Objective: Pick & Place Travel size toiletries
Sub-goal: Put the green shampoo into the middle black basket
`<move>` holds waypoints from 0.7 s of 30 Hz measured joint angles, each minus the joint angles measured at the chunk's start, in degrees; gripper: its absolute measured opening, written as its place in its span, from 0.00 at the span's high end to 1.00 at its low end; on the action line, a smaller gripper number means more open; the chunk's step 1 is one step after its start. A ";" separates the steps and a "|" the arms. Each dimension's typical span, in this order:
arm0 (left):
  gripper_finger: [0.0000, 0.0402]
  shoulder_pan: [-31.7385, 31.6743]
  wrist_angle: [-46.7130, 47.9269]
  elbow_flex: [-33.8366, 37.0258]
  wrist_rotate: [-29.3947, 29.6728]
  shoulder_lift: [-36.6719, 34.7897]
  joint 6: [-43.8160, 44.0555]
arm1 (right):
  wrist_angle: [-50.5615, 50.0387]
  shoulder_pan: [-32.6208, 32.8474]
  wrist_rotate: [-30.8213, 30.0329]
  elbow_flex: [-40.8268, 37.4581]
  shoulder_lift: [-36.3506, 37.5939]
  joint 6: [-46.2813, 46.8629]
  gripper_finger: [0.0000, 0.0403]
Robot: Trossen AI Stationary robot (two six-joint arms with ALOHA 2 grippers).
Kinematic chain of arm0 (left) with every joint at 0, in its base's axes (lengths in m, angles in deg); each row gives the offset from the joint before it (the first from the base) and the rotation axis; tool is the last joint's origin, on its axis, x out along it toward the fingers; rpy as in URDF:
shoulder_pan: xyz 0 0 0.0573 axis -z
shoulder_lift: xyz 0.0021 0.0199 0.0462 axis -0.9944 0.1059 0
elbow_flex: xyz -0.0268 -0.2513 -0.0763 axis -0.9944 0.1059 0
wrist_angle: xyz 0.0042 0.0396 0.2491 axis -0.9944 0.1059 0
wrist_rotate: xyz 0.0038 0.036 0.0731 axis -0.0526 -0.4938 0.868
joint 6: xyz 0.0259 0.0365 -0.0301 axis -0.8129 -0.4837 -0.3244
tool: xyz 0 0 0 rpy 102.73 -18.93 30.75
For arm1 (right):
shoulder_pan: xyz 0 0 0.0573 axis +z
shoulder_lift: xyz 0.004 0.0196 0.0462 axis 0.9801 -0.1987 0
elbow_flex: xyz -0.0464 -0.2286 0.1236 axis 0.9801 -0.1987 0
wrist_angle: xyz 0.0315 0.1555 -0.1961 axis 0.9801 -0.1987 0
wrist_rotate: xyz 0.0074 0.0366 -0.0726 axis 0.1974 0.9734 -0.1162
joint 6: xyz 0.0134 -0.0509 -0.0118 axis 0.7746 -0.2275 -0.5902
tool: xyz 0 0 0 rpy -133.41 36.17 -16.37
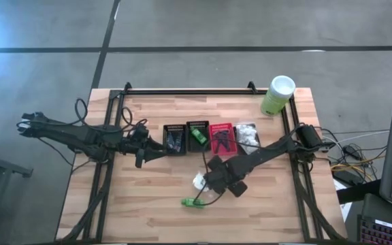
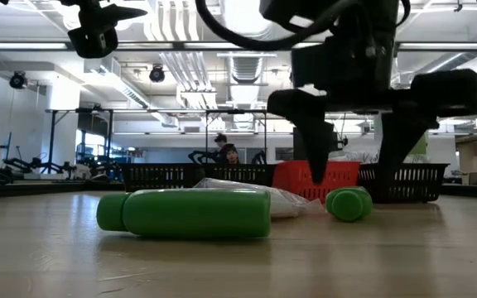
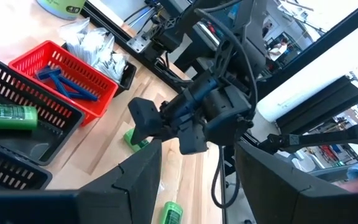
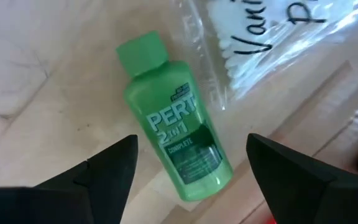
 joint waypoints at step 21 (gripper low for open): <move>0.48 0.00 0.19 0.00 -0.11 0.02 -0.60 | 3.07 -0.04 5.71 -3.54 0.02 18.96 0.62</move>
